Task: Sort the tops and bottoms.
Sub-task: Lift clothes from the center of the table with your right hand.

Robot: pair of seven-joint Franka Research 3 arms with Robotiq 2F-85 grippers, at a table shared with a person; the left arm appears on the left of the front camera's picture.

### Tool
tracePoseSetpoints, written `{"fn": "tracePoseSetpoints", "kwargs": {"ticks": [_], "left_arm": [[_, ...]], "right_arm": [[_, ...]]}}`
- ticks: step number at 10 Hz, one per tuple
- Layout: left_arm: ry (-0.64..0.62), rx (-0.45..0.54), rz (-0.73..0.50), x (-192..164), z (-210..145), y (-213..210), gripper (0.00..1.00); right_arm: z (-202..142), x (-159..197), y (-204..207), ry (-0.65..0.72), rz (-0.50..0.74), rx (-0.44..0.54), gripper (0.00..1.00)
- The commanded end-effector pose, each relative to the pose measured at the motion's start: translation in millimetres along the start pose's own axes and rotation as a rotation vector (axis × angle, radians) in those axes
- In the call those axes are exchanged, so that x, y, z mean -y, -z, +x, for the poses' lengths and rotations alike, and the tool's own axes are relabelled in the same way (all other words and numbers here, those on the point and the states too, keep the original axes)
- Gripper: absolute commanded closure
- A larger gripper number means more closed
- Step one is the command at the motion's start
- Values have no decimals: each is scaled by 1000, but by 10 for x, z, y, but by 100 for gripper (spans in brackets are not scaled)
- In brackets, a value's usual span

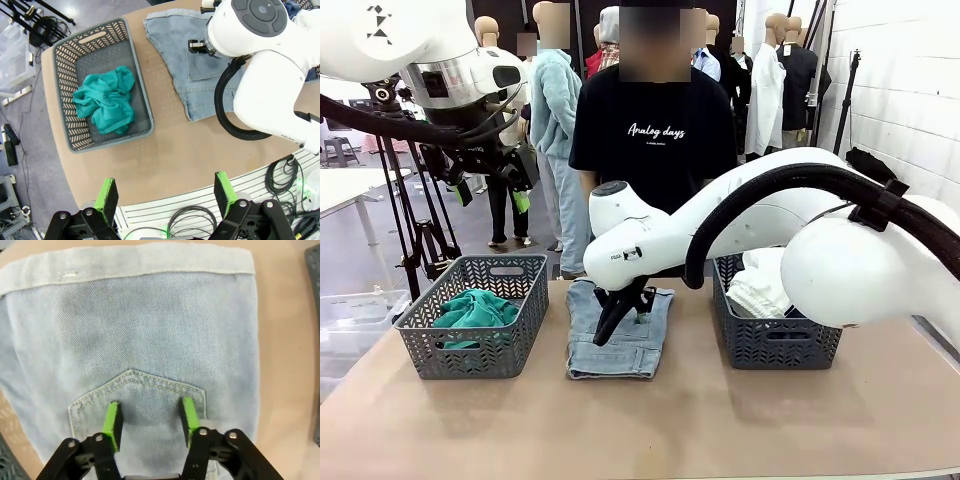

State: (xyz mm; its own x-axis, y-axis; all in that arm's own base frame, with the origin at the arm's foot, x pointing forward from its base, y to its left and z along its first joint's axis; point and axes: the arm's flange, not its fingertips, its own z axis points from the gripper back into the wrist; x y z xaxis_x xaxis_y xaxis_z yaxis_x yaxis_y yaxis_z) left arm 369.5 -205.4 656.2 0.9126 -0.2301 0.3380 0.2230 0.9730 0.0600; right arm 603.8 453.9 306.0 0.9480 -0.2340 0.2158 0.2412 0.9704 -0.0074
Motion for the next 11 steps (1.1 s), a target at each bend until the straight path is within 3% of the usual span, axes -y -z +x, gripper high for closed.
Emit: {"fn": "tracePoseSetpoints", "kwargs": {"ticks": [1, 8, 11], "left_arm": [[-3, -5, 1, -23, 1, -13, 0], [-3, -5, 1, -23, 1, -13, 0], [-3, -5, 1, -23, 1, -13, 0]], "right_arm": [[58, -81, 29, -11, -21, -43, 100], [128, 148, 174, 35, 37, -135, 100], [-7, 315, -417, 41, 64, -12, 100]]}}
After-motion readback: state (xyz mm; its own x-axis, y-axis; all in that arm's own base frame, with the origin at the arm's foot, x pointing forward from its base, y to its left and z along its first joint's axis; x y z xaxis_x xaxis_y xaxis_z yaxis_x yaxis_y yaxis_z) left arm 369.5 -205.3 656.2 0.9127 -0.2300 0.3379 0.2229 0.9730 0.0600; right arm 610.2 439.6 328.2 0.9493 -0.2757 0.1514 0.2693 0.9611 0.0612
